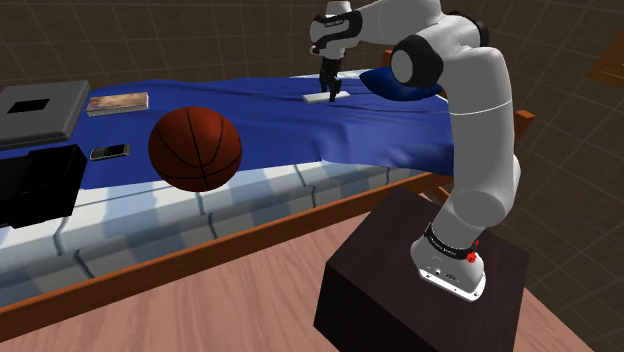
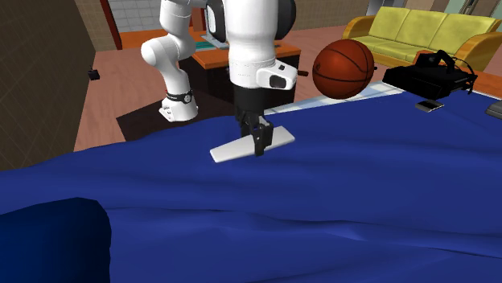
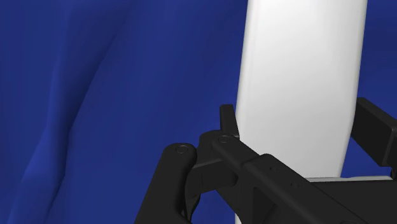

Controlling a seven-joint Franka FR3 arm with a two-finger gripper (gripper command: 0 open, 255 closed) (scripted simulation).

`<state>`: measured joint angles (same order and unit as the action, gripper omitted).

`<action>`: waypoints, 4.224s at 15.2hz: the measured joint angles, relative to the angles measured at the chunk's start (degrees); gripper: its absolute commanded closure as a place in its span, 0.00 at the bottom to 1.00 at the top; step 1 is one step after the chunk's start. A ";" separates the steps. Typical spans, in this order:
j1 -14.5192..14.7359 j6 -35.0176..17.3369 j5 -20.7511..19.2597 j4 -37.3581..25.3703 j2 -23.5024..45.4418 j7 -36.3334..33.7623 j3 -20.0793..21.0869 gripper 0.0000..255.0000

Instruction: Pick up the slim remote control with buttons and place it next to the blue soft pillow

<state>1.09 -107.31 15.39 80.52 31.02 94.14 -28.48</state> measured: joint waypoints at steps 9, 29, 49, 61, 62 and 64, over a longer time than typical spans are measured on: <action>-0.34 5.99 -0.77 -4.93 -1.28 -0.71 -0.45 1.00; -10.95 12.61 -0.17 -10.21 -2.06 11.23 -3.51 1.00; -16.49 3.54 1.94 -3.04 0.81 19.80 -4.21 1.00; -16.19 -4.42 3.47 3.01 3.11 21.01 -3.28 1.00; -16.12 -4.98 3.56 3.48 3.24 21.05 -3.22 1.00; -16.02 -6.41 3.85 4.64 3.58 21.26 -3.05 1.00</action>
<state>-14.93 -113.73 19.24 85.16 34.59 115.40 -31.53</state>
